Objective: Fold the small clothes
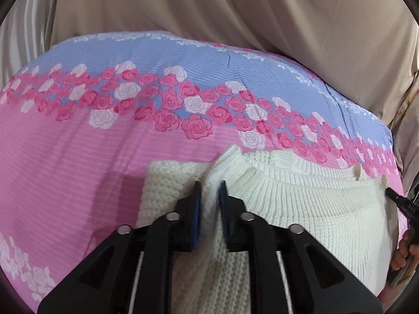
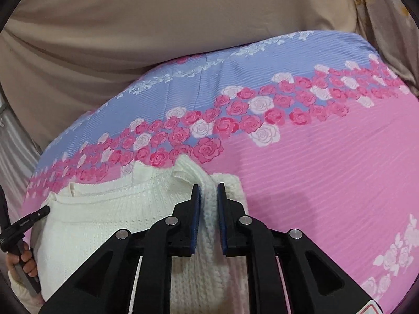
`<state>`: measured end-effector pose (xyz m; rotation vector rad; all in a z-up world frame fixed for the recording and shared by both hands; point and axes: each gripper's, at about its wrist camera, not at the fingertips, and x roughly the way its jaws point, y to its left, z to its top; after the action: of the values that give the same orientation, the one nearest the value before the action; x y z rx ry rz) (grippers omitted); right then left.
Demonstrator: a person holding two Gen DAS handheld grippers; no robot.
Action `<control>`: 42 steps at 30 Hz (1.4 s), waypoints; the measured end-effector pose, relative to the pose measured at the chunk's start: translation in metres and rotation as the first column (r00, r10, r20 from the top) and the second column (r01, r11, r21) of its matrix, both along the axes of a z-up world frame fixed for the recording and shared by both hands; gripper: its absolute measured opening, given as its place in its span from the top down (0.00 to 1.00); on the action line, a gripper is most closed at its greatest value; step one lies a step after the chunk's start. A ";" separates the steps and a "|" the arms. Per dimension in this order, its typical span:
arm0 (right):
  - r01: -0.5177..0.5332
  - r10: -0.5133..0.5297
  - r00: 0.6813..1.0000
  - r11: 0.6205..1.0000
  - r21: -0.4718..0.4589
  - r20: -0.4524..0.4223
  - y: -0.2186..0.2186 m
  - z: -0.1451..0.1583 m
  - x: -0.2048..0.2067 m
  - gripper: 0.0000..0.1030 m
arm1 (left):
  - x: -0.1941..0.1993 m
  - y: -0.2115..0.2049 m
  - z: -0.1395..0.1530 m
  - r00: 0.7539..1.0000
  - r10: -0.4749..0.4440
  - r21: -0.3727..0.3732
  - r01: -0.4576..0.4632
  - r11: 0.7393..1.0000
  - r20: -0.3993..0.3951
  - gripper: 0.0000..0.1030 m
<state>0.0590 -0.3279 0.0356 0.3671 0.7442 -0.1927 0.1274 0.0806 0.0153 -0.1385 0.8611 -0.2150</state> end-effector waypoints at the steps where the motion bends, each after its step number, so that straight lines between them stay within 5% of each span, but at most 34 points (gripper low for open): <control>1: 0.025 -0.024 0.999 0.999 -0.039 0.027 0.007 0.011 -0.015 0.79 | -0.013 0.002 0.008 1.000 0.014 0.011 -0.014 1.000 0.025 0.73; 3: -0.012 0.017 0.997 0.998 -0.066 0.076 0.029 0.028 -0.038 0.79 | -0.038 0.001 0.027 0.996 0.021 0.020 -0.023 1.000 0.083 0.56; 6: -0.234 0.236 0.968 0.972 -0.034 0.085 0.093 0.030 -0.059 0.79 | -0.089 -0.020 0.054 0.985 -0.098 -0.010 0.100 0.995 0.140 0.56; 9: -0.468 0.468 0.884 0.883 0.023 0.022 0.164 0.006 -0.067 0.79 | -0.118 -0.062 0.047 0.957 -0.279 -0.032 0.282 0.959 0.085 0.55; 11: -0.542 0.542 0.840 0.840 0.018 -0.024 0.192 -0.012 -0.075 0.85 | -0.131 -0.083 0.028 0.944 -0.328 0.024 0.327 0.945 0.040 0.54; 14: -0.496 0.495 0.865 0.868 0.015 -0.084 0.171 -0.034 -0.090 0.94 | -0.138 -0.070 0.001 0.967 -0.255 0.135 0.254 0.958 -0.008 0.54; 19: -0.212 0.220 0.970 0.973 0.090 -0.100 0.052 -0.047 -0.149 1.00 | -0.155 0.007 -0.013 0.996 -0.071 0.175 0.080 0.981 -0.056 0.61; 20: -0.134 0.140 0.983 0.989 0.060 -0.122 0.034 -0.047 -0.162 1.00 | -0.161 0.024 -0.015 0.996 -0.068 0.134 0.076 0.988 -0.063 0.65; 25: -0.045 0.043 0.992 0.999 -0.014 -0.120 0.025 -0.030 -0.180 1.00 | -0.176 0.030 -0.006 0.997 -0.035 0.114 0.042 0.993 -0.064 0.65; 27: -0.088 0.086 0.995 0.995 -0.045 -0.044 0.044 -0.008 -0.172 0.88 | -0.182 0.018 0.007 0.997 -0.068 0.091 0.070 0.993 -0.029 0.65; 30: -0.200 0.200 0.979 0.980 -0.014 0.047 0.070 0.015 -0.136 0.88 | -0.179 -0.012 0.032 0.987 -0.148 0.056 0.144 0.988 0.065 0.60; 33: -0.229 0.231 0.973 0.971 -0.069 0.027 0.091 0.013 -0.096 0.88 | -0.158 -0.040 0.038 0.980 -0.174 0.047 0.170 0.984 0.097 0.56; 37: -0.040 0.030 0.997 0.988 -0.150 -0.074 0.046 -0.017 -0.063 0.93 | -0.122 -0.045 0.005 0.994 -0.106 0.123 0.103 0.987 0.021 0.56; 40: 0.020 -0.016 0.998 0.997 0.074 -0.057 -0.005 -0.027 -0.073 1.00 | -0.117 -0.027 -0.010 0.996 -0.091 0.062 0.090 0.994 0.009 0.54; 42: 0.025 -0.024 0.998 0.999 0.035 -0.050 0.000 -0.016 -0.080 0.97 | -0.119 -0.027 -0.008 0.997 -0.083 0.063 0.082 0.995 0.008 0.54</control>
<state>-0.0207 -0.3282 0.0194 0.4065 0.7925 -0.2126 0.0086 0.0538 0.0071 -0.0436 0.8626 -0.2657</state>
